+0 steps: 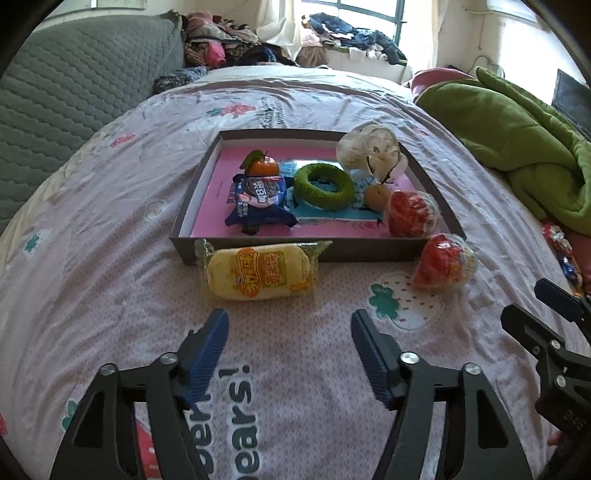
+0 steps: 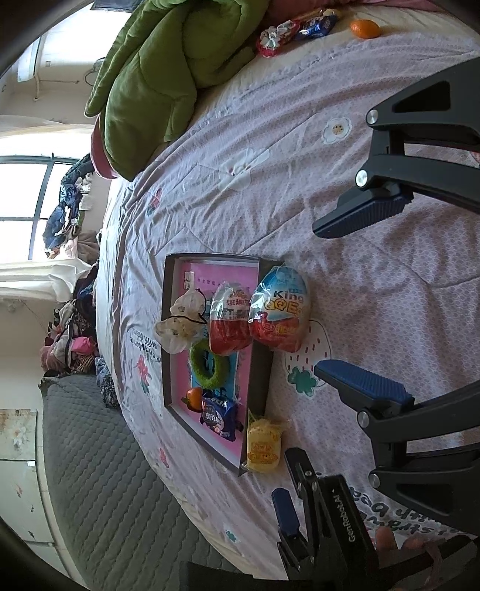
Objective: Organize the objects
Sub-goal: 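Move the left tool to the yellow bread pack while the right tool approaches the Kinder egg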
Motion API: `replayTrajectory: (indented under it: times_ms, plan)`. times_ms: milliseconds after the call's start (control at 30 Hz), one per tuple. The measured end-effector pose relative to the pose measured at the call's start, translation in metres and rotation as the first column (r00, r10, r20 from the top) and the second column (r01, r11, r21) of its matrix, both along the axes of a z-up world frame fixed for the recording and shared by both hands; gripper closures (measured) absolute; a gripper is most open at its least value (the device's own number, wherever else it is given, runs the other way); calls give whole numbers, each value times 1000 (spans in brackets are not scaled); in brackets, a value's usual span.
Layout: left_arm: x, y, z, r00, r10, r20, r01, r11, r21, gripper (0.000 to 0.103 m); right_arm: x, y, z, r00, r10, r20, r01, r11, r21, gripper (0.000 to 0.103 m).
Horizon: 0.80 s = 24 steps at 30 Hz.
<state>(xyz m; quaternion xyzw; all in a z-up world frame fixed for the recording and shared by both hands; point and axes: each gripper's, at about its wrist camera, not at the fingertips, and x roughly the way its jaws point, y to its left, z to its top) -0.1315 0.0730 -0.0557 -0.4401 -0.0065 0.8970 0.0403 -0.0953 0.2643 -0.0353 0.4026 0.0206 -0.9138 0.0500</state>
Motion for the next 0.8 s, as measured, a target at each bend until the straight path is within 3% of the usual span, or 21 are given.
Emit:
replayTrajectory:
  times_ms: [167,800]
  plan:
    - [-12,2,-8,1000,18,-9,-18,999,-33,30,-9,1,-6,1000,-2,13,2,1000,-3,35]
    - [-47,-7,-24,999,27,-25,-27,999,-16,26,-38,-3,-24,999,1,33,-1,1000,4,35]
